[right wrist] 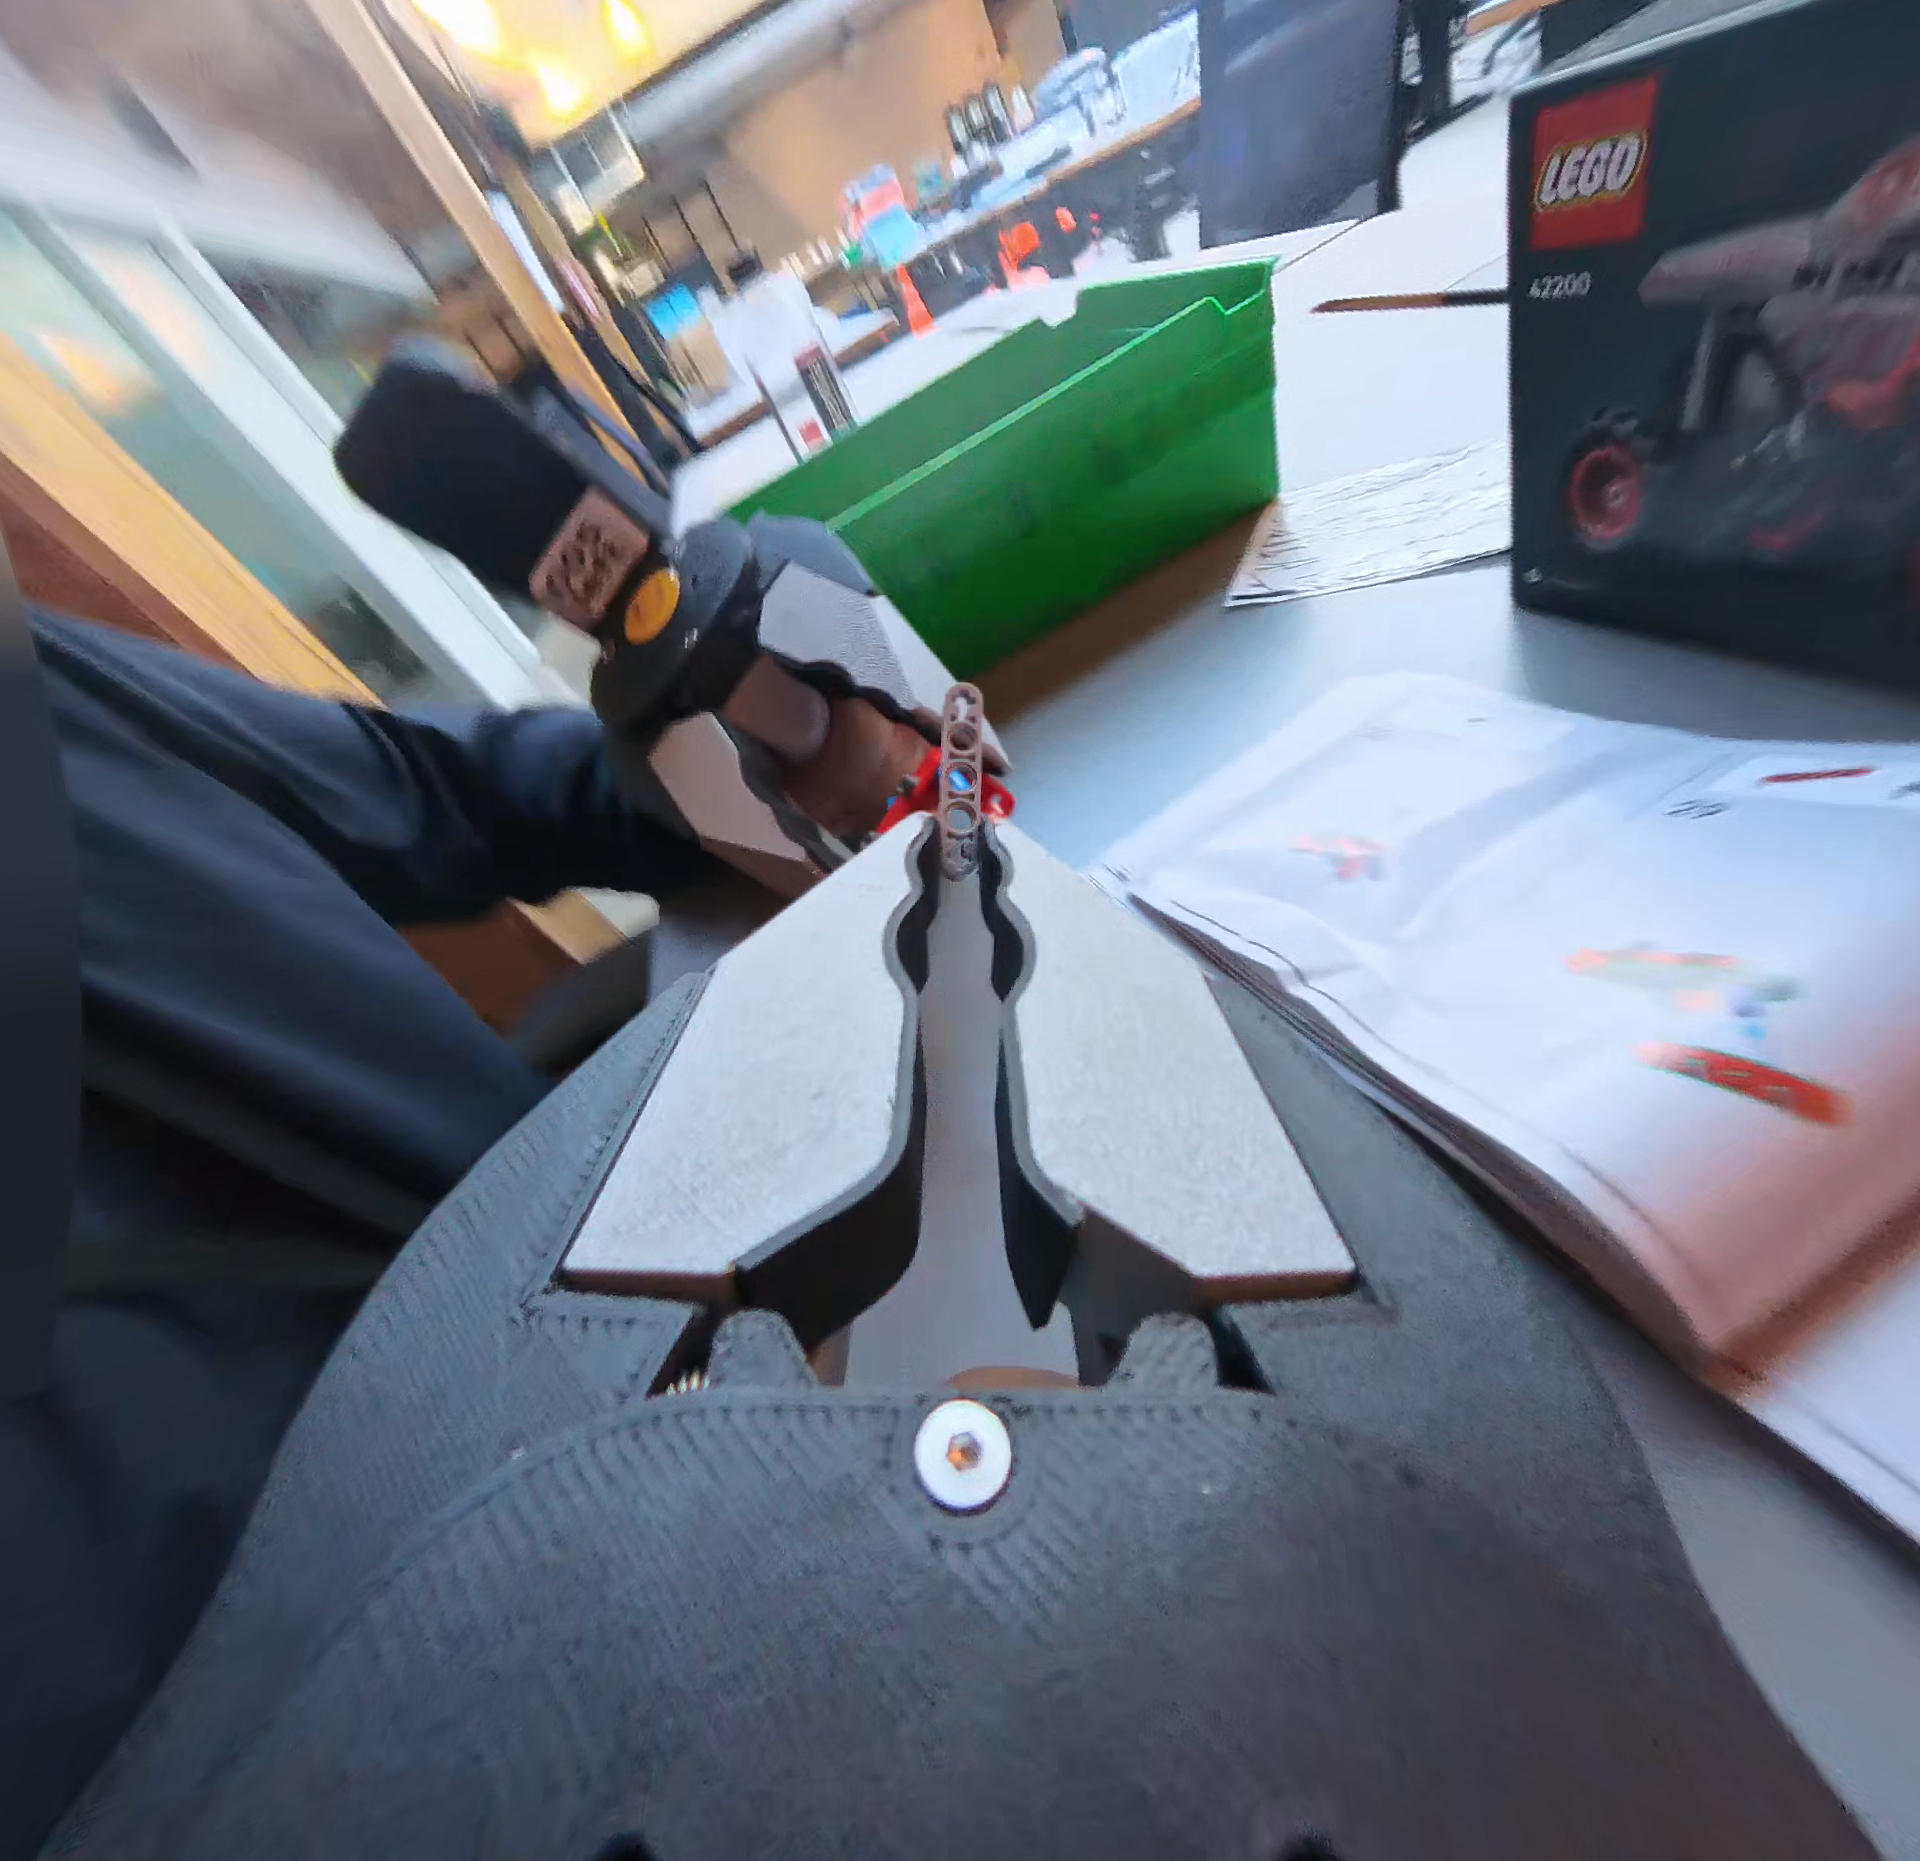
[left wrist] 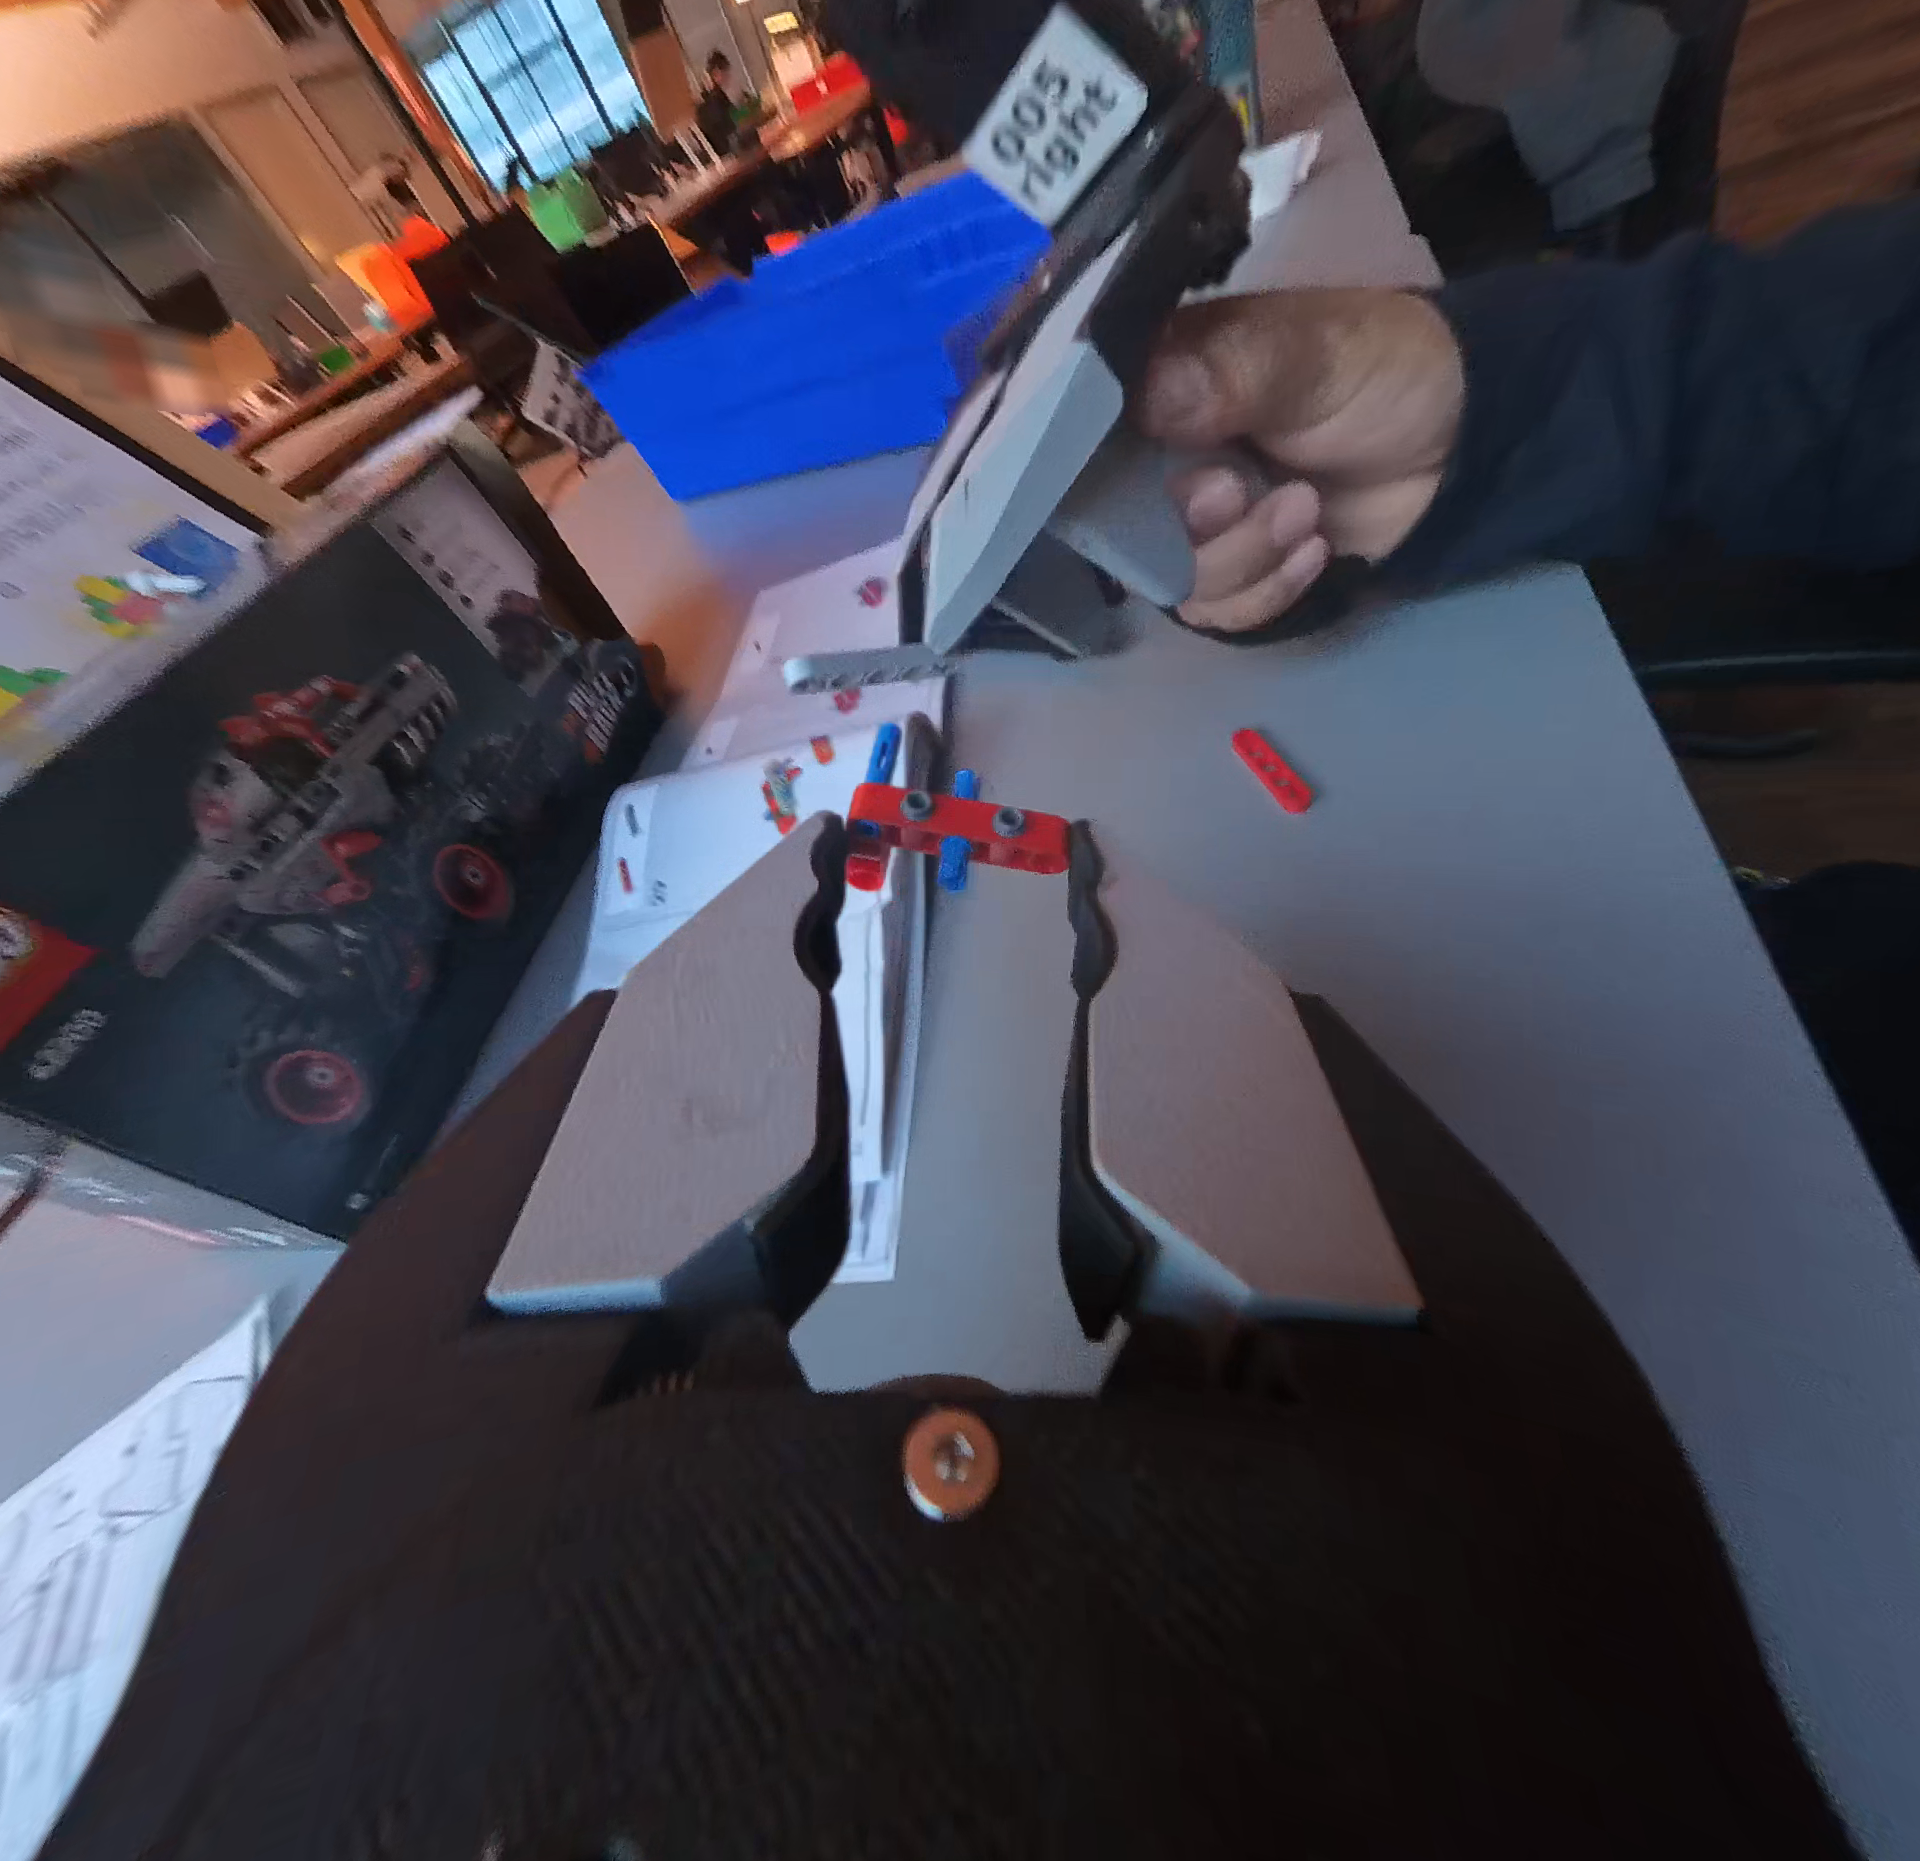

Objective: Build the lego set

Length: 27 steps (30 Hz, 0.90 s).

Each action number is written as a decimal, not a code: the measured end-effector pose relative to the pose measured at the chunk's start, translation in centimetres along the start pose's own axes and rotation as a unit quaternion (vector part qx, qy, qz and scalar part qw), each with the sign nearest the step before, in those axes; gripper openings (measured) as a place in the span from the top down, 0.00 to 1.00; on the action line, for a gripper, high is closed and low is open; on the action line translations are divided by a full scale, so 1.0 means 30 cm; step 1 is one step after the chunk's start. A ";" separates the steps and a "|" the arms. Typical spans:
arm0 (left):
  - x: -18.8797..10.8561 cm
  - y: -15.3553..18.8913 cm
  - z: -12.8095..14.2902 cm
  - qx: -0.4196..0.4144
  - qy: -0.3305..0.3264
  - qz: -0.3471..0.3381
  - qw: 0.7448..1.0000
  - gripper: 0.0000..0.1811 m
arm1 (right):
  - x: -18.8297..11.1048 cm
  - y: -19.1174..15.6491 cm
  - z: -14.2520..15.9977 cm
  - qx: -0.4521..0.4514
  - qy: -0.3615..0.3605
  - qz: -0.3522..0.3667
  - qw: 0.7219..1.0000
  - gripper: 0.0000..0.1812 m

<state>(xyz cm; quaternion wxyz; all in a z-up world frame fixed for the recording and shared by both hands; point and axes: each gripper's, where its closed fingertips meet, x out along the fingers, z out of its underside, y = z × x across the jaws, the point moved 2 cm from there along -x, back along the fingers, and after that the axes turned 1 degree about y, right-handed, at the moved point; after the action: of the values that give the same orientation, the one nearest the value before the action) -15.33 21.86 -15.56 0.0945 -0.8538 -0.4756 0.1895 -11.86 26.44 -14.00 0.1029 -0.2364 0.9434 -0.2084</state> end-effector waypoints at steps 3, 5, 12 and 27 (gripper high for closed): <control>-0.017 -0.021 -0.021 0.018 0.008 -0.028 0.999 0.78 | 0.013 0.000 -0.024 0.072 0.041 -0.033 0.996 0.98; -0.022 -0.026 -0.023 0.018 0.008 -0.031 0.999 0.78 | 0.018 -0.003 -0.025 0.126 0.055 -0.070 0.988 0.98; -0.015 -0.014 -0.009 0.023 -0.010 -0.022 0.999 0.78 | -0.007 0.008 -0.026 0.114 0.055 -0.054 0.991 0.98; -0.011 -0.015 -0.003 0.026 -0.014 -0.024 0.999 0.78 | -0.116 0.064 -0.080 0.046 0.098 0.019 0.994 0.98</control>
<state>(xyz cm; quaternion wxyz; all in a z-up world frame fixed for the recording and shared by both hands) -15.79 21.83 -15.25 0.1150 -0.8367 -0.4920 0.2113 -10.32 30.50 -12.37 0.0249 -0.1923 0.9427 -0.2716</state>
